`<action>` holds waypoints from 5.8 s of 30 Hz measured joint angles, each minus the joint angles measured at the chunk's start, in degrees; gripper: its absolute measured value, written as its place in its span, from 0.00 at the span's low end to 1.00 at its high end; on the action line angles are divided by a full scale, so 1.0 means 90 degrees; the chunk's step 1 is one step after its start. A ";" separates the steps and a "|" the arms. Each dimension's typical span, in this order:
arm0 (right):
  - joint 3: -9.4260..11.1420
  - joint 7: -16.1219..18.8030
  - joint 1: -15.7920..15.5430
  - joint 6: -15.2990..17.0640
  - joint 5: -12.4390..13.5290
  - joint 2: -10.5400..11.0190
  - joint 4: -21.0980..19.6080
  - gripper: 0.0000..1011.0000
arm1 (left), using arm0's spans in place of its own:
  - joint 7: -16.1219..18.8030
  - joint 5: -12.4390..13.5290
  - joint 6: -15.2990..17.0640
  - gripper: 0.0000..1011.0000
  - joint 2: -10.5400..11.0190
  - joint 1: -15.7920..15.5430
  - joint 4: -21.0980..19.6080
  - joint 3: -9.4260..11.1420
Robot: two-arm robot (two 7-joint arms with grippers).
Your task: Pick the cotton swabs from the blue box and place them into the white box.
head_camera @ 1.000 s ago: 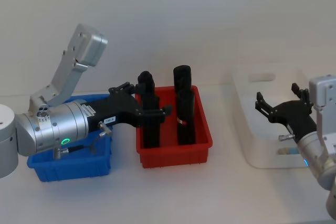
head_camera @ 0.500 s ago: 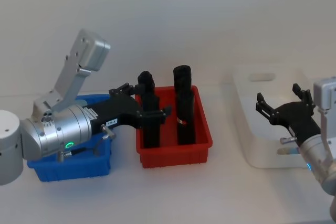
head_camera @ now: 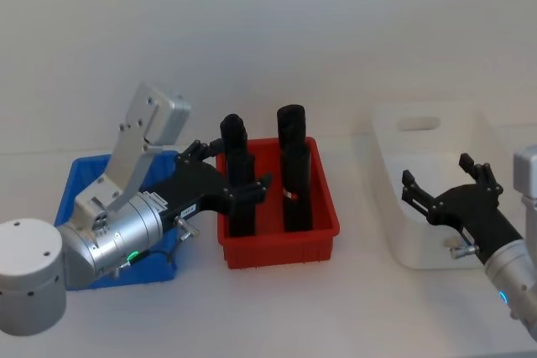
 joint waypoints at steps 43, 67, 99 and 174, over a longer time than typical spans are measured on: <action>-0.0092 0.0169 -0.0796 0.0352 0.0507 0.0354 -0.1130 0.99 | 0.2626 0.0699 -0.1982 0.99 -0.0259 0.0907 0.0081 0.0663; -0.0092 0.0171 -0.0794 0.0352 0.0506 0.0353 -0.1124 0.99 | 0.2626 0.0695 -0.1979 0.99 -0.0256 0.0903 0.0076 0.0660; -0.0197 0.1972 0.1161 0.0184 0.0183 -0.0297 0.1464 0.99 | 0.2624 0.0695 -0.1980 0.99 -0.0256 0.0903 0.0076 0.0660; -0.0715 0.3646 0.5608 -0.2504 -0.0497 -0.2150 0.9099 0.51 | 0.2624 0.0695 -0.1980 0.99 -0.0256 0.0903 0.0077 0.0660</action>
